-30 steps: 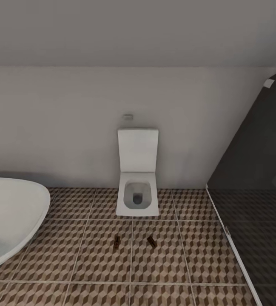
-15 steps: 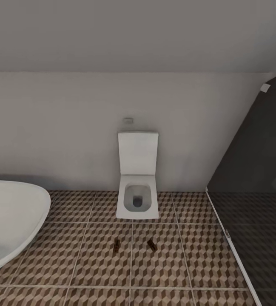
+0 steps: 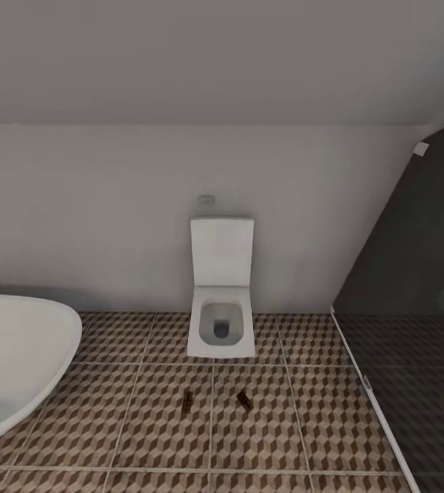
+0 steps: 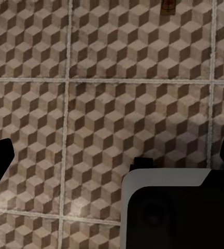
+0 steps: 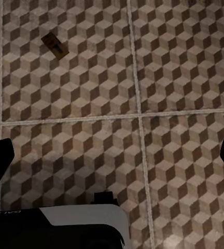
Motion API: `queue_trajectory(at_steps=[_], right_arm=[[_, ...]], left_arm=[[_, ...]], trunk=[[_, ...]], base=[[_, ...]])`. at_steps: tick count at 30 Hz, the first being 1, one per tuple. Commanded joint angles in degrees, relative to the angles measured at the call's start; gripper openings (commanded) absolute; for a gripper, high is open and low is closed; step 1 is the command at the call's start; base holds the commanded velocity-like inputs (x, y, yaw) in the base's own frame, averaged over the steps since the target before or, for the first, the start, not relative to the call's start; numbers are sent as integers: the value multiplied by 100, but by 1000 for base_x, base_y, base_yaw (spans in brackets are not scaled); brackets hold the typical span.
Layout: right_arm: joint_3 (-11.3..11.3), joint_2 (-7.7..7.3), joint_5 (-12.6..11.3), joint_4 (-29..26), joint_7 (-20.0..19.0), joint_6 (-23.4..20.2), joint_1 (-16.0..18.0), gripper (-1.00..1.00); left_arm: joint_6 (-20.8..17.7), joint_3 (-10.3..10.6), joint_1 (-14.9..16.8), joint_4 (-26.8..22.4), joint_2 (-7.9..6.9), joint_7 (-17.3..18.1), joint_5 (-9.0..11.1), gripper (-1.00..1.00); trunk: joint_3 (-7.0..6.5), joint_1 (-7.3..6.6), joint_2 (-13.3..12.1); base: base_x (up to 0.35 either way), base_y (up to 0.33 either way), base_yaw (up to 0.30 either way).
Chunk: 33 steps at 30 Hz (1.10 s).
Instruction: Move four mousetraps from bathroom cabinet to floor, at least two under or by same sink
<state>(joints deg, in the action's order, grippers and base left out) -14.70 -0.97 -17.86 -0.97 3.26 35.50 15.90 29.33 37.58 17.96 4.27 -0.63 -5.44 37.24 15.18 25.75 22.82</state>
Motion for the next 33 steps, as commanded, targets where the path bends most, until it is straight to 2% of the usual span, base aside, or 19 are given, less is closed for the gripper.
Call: queue_trajectory(at_steps=[1,21,33], right_arm=[[-50,0,-16,1,34,10,3,100],[-51,4,-16,1,33,10,1,100],[-51,59,-16,1,34,10,2,100]], left_arm=[[20,34,5,13,3,-36,-24,100],[20,32,5,13,4,-36,-24,100],[20,32,5,13,4,-36,-24,100]], trunk=[[0,3,10],[-187,3,10],[-299,3,10]], base=[[0,0,0],[0,0,0],[0,0,0]])
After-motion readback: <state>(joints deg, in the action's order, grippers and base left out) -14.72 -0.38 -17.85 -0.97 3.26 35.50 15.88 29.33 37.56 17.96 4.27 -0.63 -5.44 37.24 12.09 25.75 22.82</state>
